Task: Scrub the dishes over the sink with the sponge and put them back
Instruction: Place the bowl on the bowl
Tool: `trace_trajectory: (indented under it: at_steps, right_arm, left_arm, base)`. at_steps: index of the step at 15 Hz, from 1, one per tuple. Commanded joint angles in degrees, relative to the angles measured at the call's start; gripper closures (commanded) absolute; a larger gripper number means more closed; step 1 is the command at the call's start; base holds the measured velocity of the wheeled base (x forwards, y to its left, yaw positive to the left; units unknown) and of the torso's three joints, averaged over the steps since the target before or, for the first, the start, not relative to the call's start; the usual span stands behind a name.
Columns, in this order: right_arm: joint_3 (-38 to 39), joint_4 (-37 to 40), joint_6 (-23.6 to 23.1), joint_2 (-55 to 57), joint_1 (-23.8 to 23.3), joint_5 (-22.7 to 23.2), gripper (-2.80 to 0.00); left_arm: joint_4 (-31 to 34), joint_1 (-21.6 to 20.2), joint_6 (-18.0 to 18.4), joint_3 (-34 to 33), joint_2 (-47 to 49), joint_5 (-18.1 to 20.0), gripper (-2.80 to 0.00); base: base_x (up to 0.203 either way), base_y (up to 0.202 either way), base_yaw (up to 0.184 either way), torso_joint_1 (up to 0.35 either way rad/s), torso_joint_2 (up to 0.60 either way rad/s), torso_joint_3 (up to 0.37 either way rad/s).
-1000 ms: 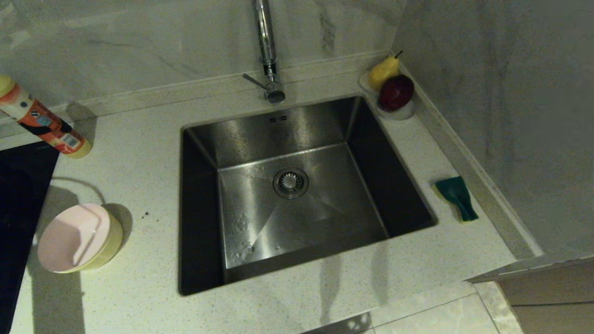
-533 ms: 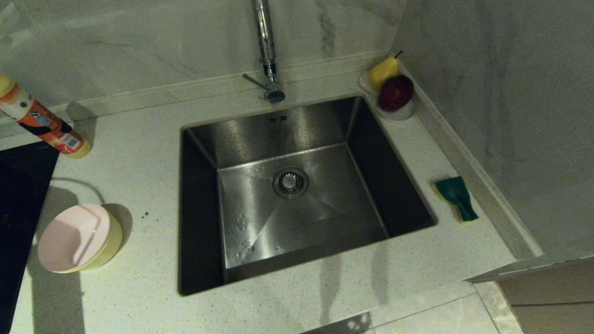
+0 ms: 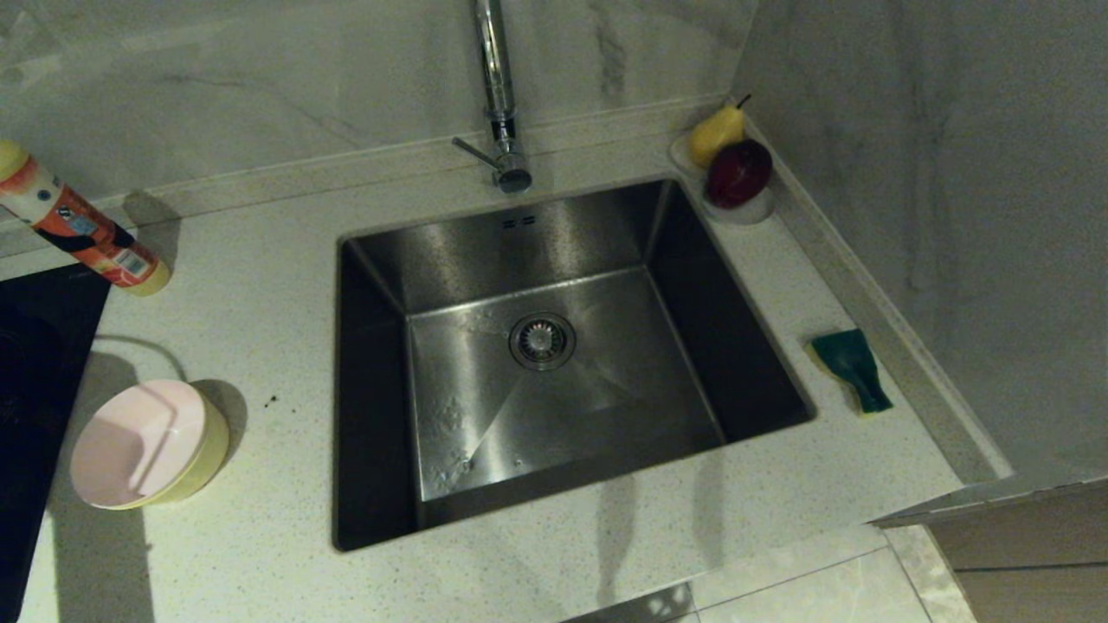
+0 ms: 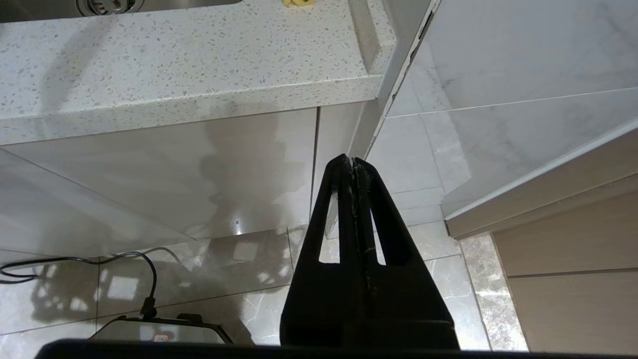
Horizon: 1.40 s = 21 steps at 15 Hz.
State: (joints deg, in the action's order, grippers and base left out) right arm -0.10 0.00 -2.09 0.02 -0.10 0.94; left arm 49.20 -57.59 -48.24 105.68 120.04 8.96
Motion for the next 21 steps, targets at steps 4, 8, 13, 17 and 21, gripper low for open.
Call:
trace_trajectory:
  at_steps: [4, 8, 13, 17, 21]
  right_arm:
    - [0.01, 0.0, -0.02, 0.06, 0.01, 0.03, 0.0]
    - [0.01, 0.0, -0.02, 0.06, 0.01, 0.03, 0.0]
    - [0.01, 0.0, -0.02, 0.06, 0.01, 0.03, 0.0]
    - [0.01, 0.0, -0.02, 0.06, 0.01, 0.03, 0.0]
    - [0.01, 0.0, -0.02, 0.06, 0.01, 0.03, 0.0]
  left_arm:
    - [0.11, 0.02, -0.28, 0.14, 1.85, -1.93, 0.0]
    - [0.11, 0.02, -0.28, 0.27, 2.39, -2.02, 0.0]
    - [0.34, -0.02, -0.19, 1.28, 1.78, -2.46, 0.0]
    - [0.74, -0.07, 0.73, 1.28, 0.49, -2.23, 0.0]
    - [1.08, 0.01, 2.26, 0.93, -5.05, -0.31, 0.0]
  base:
    - [0.0, 0.0, 0.0, 0.0, 0.0, 0.0]
    - [0.0, 0.0, 0.0, 0.0, 0.0, 0.0]
    - [0.0, 0.0, 0.0, 0.0, 0.0, 0.0]
    - [0.0, 0.0, 0.0, 0.0, 0.0, 0.0]
    - [0.0, 0.0, 0.0, 0.0, 0.0, 0.0]
